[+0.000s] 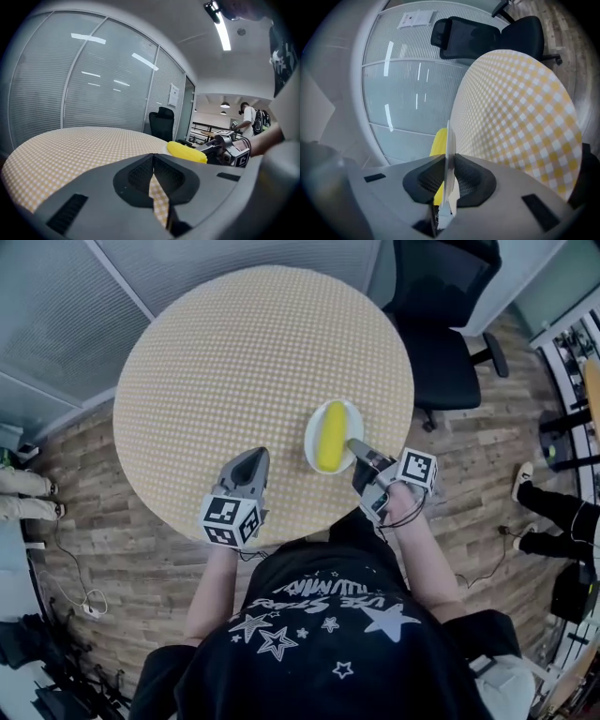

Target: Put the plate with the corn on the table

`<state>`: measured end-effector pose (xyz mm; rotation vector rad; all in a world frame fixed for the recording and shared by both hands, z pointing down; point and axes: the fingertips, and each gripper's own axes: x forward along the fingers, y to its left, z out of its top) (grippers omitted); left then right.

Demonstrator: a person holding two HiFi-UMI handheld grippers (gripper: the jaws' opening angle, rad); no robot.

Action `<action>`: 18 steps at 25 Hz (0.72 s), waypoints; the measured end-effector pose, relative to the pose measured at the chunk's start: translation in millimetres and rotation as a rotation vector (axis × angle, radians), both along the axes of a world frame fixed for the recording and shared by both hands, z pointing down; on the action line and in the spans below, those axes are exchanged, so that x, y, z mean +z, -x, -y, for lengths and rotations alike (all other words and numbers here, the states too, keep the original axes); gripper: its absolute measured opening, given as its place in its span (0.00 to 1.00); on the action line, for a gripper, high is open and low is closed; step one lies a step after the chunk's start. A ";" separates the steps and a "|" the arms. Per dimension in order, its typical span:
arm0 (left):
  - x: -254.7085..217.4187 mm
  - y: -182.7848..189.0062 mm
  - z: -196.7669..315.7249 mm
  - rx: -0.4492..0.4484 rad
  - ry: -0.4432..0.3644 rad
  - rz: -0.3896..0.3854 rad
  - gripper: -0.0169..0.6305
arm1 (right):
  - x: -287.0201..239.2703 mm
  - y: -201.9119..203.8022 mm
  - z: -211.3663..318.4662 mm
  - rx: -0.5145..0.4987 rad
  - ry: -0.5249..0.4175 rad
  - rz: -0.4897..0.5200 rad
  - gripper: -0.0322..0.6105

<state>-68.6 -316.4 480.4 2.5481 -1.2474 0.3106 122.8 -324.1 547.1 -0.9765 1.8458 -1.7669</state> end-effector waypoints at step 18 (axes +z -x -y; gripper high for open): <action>13.2 -55.9 68.6 -0.199 0.055 0.054 0.03 | 42.9 -17.7 102.9 -0.265 0.059 -0.056 0.13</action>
